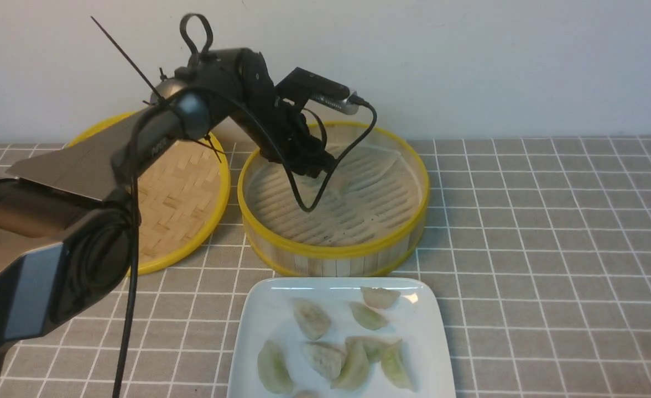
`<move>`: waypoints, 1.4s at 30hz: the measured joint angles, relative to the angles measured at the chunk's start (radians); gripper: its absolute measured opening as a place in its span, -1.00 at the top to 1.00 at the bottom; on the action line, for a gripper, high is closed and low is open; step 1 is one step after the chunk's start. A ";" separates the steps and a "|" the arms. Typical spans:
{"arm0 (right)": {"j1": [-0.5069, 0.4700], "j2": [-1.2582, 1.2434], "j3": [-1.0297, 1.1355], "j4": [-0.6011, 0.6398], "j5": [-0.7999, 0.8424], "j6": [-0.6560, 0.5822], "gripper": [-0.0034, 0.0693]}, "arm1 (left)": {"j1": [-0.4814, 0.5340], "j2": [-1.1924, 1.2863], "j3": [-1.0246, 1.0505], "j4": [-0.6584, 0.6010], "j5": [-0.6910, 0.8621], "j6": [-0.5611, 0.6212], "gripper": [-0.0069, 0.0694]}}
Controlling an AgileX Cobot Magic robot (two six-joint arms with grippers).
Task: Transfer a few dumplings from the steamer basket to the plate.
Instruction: Use the left arm to grab a dumpling from the steamer, then use the left arm to put the dumpling into the plate
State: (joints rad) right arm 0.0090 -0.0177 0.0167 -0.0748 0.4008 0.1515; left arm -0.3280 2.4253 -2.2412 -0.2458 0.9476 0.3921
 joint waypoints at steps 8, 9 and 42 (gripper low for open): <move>0.000 0.000 0.000 0.000 0.000 0.000 0.95 | 0.000 -0.119 -0.193 -0.002 0.277 -0.022 0.15; 0.000 0.000 0.001 0.000 0.000 0.000 0.95 | 0.000 -0.132 -0.198 -0.004 0.282 -0.025 0.15; 0.000 0.000 0.001 0.000 -0.001 0.000 0.95 | -0.245 -0.713 1.134 -0.126 -0.003 -0.040 0.16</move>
State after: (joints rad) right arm 0.0090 -0.0177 0.0176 -0.0748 0.4000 0.1515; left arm -0.5729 1.7119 -1.1070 -0.3722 0.9450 0.3521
